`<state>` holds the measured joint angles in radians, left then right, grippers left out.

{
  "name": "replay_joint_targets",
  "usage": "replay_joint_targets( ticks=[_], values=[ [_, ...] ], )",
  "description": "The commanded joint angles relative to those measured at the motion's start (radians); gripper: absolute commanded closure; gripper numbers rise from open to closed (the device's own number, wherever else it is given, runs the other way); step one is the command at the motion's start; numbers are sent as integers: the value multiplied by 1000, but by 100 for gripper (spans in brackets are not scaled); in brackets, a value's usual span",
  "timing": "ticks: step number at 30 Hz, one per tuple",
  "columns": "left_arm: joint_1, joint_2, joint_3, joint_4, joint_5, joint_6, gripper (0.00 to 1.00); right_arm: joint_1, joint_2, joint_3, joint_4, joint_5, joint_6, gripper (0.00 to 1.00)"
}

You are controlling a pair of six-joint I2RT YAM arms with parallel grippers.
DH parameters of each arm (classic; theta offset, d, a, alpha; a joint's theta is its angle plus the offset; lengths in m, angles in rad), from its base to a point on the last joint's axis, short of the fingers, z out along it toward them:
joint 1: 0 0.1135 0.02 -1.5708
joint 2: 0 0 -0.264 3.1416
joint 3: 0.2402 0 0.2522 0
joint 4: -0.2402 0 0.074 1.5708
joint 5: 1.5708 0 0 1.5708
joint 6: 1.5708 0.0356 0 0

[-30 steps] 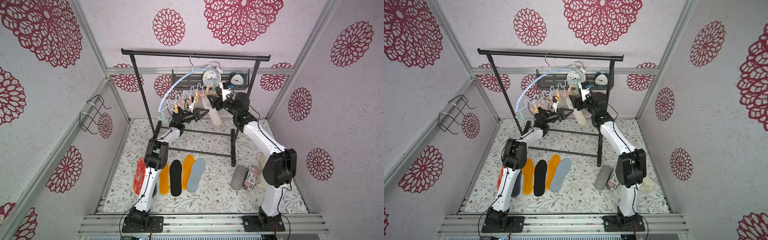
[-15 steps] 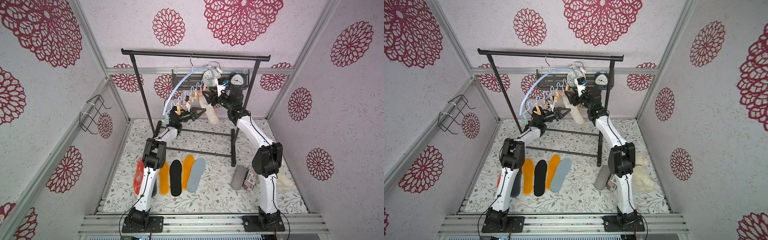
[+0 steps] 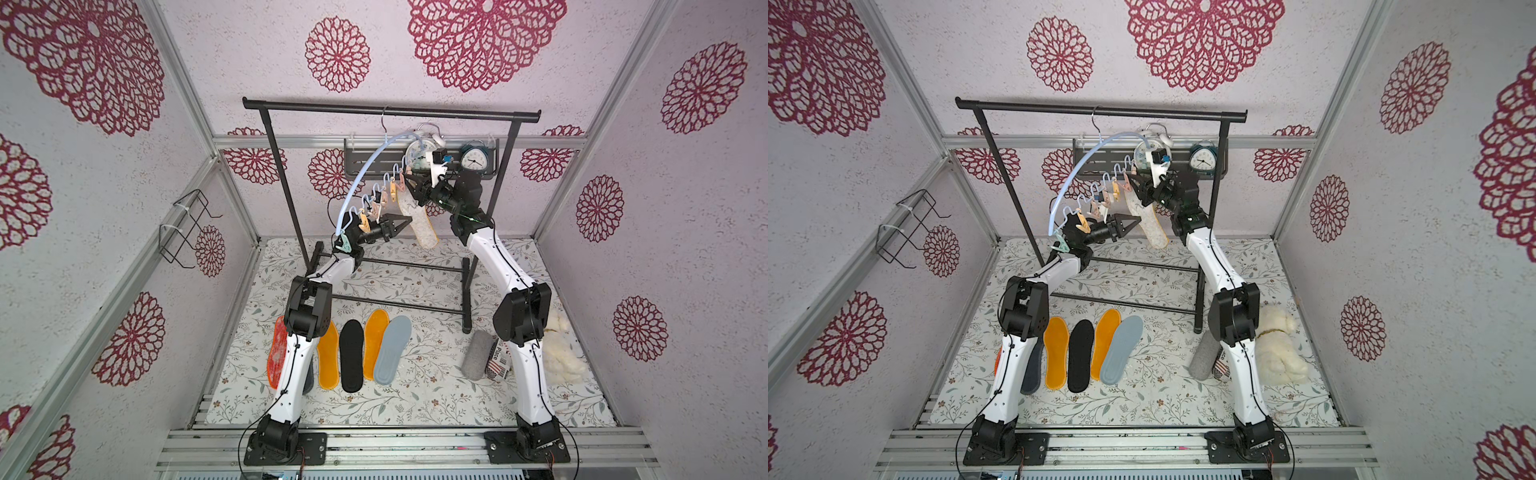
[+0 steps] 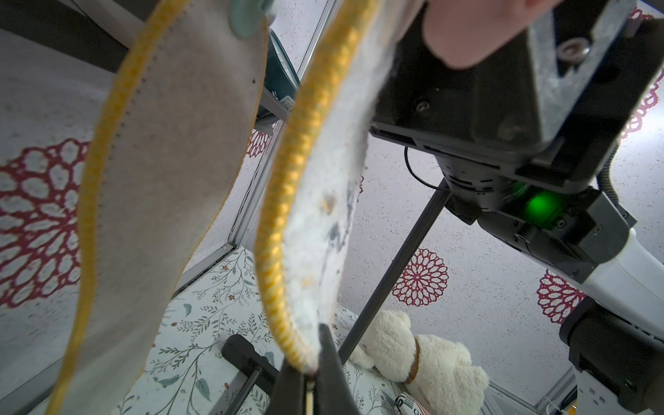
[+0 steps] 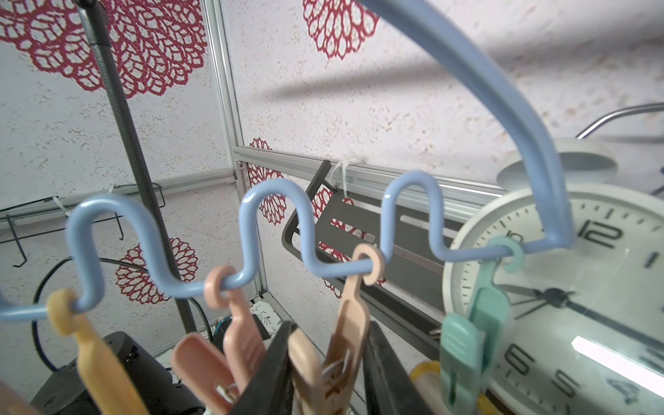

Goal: Take the shoe insoles off the hanger
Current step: Open the clamp at the hanger.

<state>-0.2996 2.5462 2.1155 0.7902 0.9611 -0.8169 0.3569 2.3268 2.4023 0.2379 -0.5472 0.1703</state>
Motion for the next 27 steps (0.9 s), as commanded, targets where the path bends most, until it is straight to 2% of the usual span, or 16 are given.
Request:
replay_joint_targets(
  ticks=[1, 3, 6, 12, 19, 25, 27],
  values=[
    [8, -50, -6, 16, 19, -2, 100, -5, 7, 42, 78, -51, 53, 64],
    [10, -53, -11, 16, 24, -4, 100, -6, 16, 49, 86, -57, 64, 56],
    [12, -54, -18, 21, 35, -7, 100, -5, 33, 66, 104, -82, 80, 52],
    [18, -65, -38, 28, 67, -24, 100, -7, 64, 100, 147, -120, 126, 51],
    [24, -72, -42, 27, 67, -30, 100, -6, 62, 101, 172, -140, 139, 70],
    [25, -73, -42, 20, 64, -30, 100, -5, 62, 100, 164, -138, 140, 95],
    [24, -80, -51, 20, 65, -34, 100, -5, 63, 101, 161, -134, 140, 99]
  ],
)
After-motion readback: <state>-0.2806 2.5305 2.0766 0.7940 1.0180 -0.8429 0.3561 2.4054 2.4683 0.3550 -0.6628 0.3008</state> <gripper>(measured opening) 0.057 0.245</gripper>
